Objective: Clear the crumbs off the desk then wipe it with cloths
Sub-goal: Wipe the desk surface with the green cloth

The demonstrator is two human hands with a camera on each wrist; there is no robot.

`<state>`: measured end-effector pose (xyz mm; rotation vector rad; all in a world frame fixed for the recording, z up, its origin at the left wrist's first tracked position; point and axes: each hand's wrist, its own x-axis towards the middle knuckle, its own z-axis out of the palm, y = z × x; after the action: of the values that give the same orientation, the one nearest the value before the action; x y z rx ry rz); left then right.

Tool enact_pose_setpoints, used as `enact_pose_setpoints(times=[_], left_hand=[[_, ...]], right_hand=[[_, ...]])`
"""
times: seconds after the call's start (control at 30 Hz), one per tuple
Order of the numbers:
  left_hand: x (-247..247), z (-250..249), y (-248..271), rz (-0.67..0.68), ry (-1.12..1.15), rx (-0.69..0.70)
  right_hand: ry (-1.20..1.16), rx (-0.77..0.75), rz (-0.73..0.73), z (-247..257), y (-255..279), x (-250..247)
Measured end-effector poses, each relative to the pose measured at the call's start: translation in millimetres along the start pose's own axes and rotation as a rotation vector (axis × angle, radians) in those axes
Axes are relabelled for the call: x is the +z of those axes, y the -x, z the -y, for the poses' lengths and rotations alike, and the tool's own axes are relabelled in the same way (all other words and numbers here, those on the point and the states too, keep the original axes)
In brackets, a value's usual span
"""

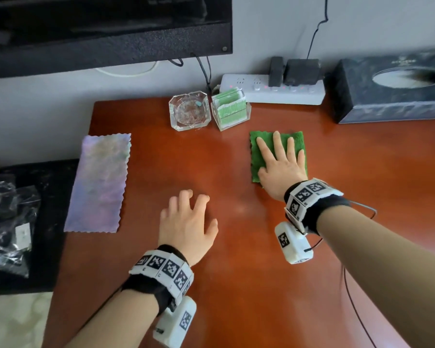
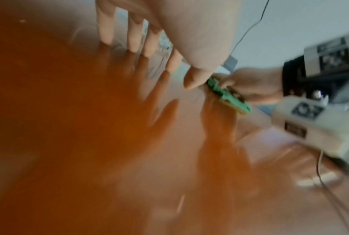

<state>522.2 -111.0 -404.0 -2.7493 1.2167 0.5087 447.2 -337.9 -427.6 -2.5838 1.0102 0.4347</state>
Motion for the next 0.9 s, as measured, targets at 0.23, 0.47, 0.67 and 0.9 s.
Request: enact_pose_setpoints(times=[0.23, 0.47, 0.67, 0.9], left_hand=[[-67.3, -23.9, -95.7, -0.301, 0.348, -0.014], [-87.5, -44.1, -164.5, -0.368, 0.498, -0.051], [-80.5, -41.4, -188.7, -0.330, 0.429, 0.004], [-85.3, -33.8, -204.4, -0.252, 0.461, 0.026]], right_hand=[[-0.016, -0.017, -0.005, -3.0, 0.5, -1.9], [-0.021, -0.025, -0.011, -5.9, 4.5, 2.2], [0.020, -0.035, 0.017, -10.1, 1.8, 0.1], [-0.036, 0.076, 0.050, -23.0, -37.4, -25.0]])
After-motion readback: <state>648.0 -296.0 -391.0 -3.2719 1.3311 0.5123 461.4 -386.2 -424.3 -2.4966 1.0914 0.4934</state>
